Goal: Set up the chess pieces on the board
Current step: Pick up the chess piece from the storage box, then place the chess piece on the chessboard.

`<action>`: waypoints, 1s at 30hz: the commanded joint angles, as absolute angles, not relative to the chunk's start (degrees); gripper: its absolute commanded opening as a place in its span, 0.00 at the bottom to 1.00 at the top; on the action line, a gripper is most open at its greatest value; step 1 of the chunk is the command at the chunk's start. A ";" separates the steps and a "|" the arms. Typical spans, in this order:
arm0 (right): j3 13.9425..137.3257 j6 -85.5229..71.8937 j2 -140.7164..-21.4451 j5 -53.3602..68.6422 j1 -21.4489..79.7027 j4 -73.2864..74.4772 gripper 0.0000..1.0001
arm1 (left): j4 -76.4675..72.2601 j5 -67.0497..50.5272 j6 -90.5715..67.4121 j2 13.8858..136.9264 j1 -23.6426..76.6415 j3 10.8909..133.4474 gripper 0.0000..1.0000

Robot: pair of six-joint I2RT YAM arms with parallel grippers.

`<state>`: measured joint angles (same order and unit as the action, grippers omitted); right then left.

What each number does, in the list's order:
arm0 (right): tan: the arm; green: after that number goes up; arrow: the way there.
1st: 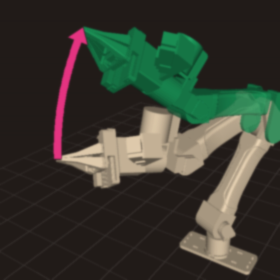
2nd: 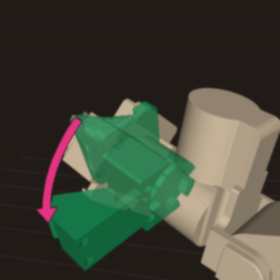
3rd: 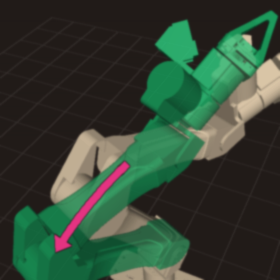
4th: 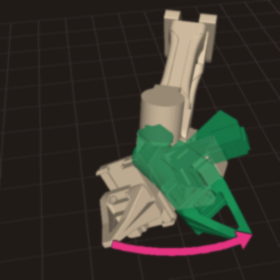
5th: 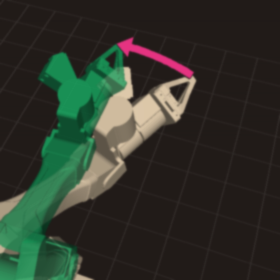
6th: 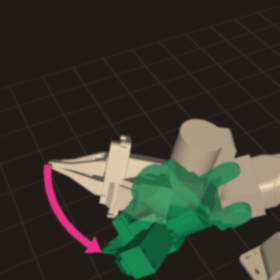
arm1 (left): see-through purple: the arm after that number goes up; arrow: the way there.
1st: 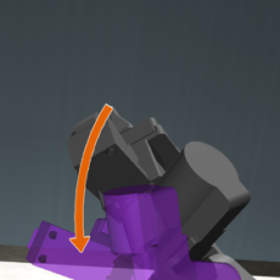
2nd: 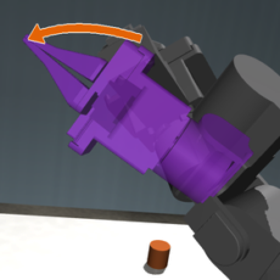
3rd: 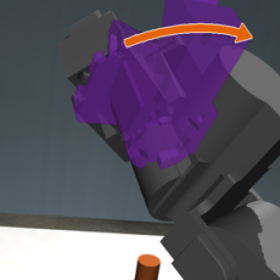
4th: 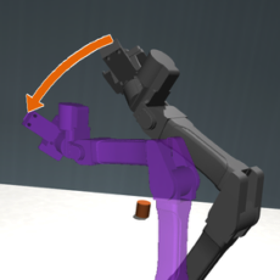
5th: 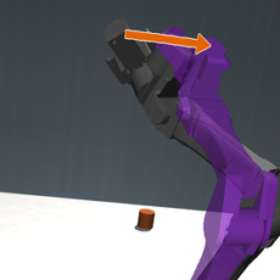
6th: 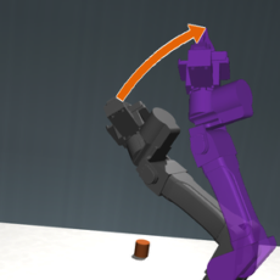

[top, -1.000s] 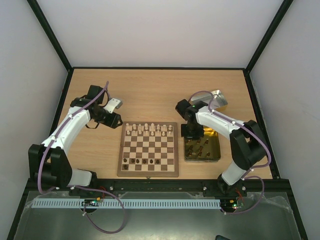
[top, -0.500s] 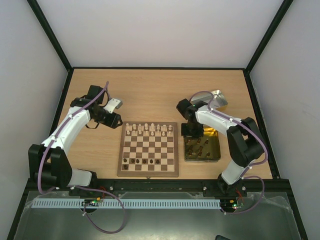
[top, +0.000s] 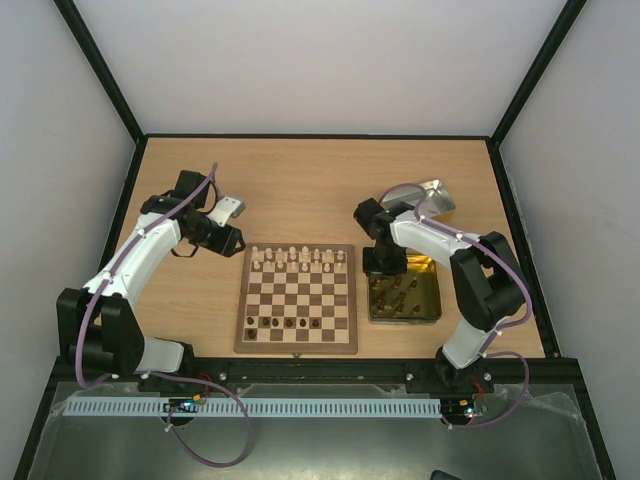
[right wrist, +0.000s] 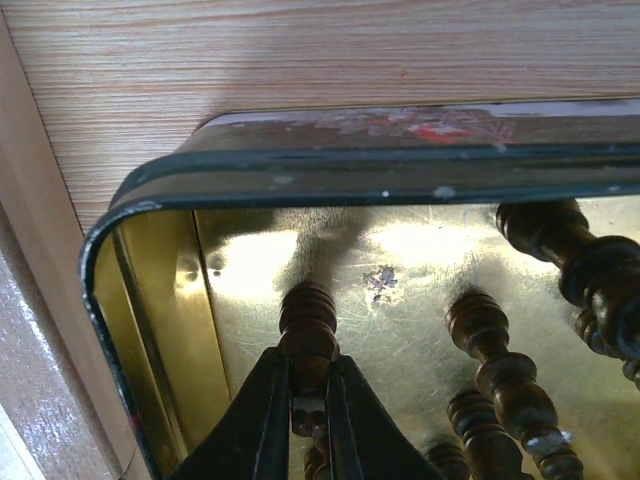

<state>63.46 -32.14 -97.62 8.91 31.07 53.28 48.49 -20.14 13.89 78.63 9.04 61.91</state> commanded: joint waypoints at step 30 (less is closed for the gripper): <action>82.66 -39.94 -88.15 4.37 37.90 73.79 0.02 | 46.62 -19.75 12.60 80.00 8.96 62.47 0.52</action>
<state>81.89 -37.12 -89.73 5.69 37.19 68.62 46.54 -19.79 13.21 79.72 9.04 61.91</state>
